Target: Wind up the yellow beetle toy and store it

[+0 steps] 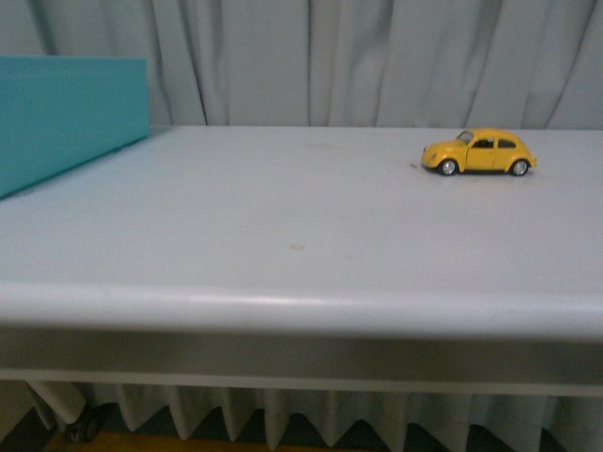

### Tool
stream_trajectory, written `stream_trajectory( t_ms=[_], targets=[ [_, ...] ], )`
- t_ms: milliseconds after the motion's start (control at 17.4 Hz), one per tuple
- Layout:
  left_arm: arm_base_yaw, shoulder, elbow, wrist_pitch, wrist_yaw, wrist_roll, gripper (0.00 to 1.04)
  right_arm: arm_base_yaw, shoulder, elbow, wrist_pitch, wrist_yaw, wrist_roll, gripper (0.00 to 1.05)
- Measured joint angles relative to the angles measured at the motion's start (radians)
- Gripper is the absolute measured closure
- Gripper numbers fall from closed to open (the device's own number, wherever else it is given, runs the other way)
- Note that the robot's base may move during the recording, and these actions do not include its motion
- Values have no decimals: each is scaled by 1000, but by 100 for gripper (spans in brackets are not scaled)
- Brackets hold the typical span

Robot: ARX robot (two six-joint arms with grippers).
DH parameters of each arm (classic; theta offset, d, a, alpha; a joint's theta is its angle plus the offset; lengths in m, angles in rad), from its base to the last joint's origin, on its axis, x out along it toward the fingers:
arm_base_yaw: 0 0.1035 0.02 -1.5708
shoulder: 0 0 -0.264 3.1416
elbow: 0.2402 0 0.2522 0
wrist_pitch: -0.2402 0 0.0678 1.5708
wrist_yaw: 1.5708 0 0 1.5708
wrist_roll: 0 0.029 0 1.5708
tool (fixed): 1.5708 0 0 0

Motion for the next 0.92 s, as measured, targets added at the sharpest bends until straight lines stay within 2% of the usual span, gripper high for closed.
stream_trajectory(
  t_ms=[920],
  targets=[
    [0,0,0,3,0,0,7,0,1,0,4,0,3,7]
  ],
)
